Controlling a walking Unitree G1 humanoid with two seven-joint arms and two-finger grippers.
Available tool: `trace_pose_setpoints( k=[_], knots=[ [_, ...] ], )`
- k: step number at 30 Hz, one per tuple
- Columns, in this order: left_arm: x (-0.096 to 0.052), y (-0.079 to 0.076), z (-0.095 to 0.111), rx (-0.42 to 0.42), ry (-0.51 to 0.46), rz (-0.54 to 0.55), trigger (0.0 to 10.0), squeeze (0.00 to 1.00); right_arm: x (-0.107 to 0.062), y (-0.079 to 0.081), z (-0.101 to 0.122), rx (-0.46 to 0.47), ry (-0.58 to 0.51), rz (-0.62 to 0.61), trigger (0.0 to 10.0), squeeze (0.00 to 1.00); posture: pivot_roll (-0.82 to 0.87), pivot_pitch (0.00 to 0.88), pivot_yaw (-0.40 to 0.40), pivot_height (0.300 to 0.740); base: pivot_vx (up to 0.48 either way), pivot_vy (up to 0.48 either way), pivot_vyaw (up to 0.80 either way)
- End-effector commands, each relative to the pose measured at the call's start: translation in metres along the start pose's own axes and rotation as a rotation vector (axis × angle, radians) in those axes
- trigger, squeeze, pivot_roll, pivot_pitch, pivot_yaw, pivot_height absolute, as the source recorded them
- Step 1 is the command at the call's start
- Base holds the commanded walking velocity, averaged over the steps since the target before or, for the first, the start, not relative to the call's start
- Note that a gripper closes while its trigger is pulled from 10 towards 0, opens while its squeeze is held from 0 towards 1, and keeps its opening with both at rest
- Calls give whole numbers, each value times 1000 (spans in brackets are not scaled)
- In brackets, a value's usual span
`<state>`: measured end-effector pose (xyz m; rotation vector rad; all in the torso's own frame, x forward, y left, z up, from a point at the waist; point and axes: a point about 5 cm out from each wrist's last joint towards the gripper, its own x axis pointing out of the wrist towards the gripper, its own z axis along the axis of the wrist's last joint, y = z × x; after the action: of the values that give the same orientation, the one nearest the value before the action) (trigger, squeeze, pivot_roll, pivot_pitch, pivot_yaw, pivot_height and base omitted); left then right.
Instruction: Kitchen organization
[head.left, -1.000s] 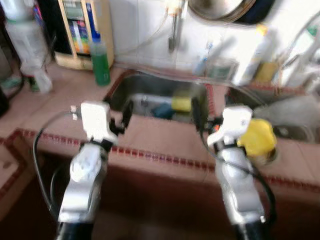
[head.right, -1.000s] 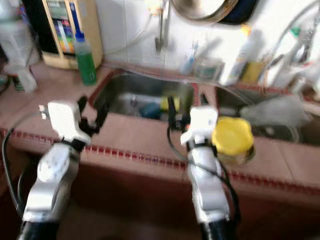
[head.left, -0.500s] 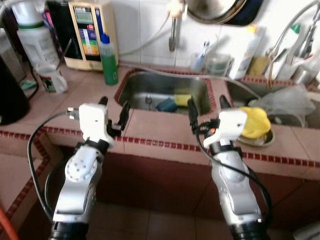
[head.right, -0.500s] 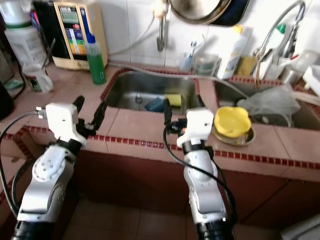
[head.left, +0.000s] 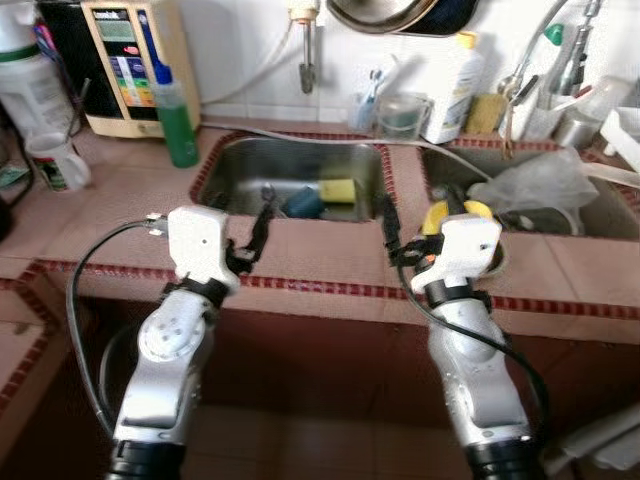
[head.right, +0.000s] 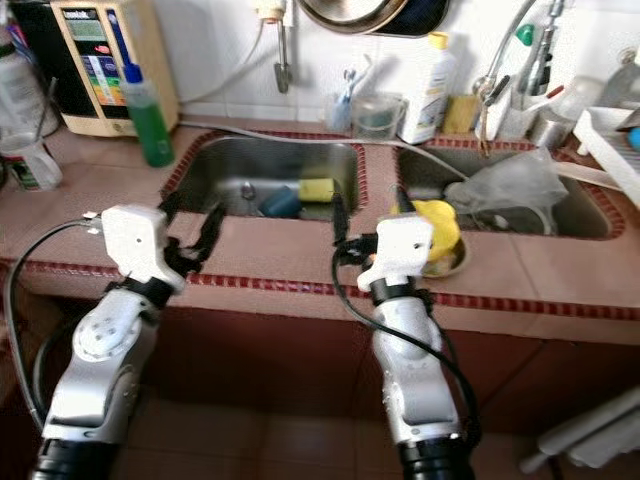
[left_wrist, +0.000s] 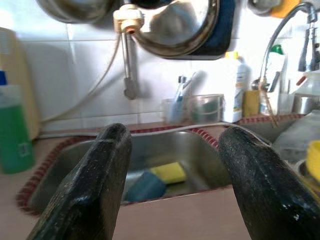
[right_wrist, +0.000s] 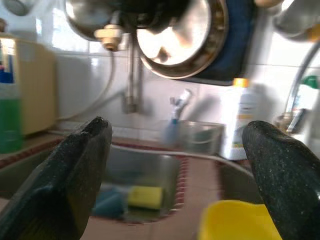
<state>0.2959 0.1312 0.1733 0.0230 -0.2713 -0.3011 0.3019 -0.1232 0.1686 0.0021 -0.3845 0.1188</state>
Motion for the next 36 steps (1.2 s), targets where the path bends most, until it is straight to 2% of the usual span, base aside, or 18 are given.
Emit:
trace_pose_setpoints(
  k=[1, 16, 20, 26, 27, 28, 34, 36],
  knots=[
    [-1, 7, 2, 16, 3, 11, 10000, 0, 2, 7, 2, 11, -5, 17, 10000, 0, -26, 20, -7, 740, 0, -472, 0],
    [1, 5, 1, 33, 12, -2, 10000, 0, 2, 9, 2, 14, -5, 19, 10000, 0, -28, 21, -4, 740, 0, -456, 0],
    [1, 3, 1, -16, 13, -21, 10000, 0, 1, 9, 0, 14, 4, 15, 10000, 0, -28, 21, -4, 740, 0, 0, 0],
    [1, -2, -1, 32, 27, -83, 10000, 0, 0, 9, -5, 32, 32, 22, 10000, 0, -28, 19, -4, 740, 0, 0, 0],
    [1, -2, -1, 31, 28, -85, 10000, 0, -1, 9, -5, 48, 36, 24, 10000, 545, -29, 20, -4, 740, 0, 0, 0],
    [1, -2, -1, 25, 28, -88, 10000, 0, -1, 10, -6, 72, 41, 32, 10000, 1000, -30, 18, -4, 740, 0, 0, 0],
    [2, -3, -2, 11, 31, -89, 10000, 0, -2, 10, -5, 71, 38, 36, 10000, 1000, -32, 16, -4, 740, 0, 0, 0],
    [3, -7, -2, 15, 38, -130, 10000, 0, -2, 10, -8, 59, 58, 20, 10000, 1000, -32, 11, -5, 740, 0, 0, 0]
  ],
)
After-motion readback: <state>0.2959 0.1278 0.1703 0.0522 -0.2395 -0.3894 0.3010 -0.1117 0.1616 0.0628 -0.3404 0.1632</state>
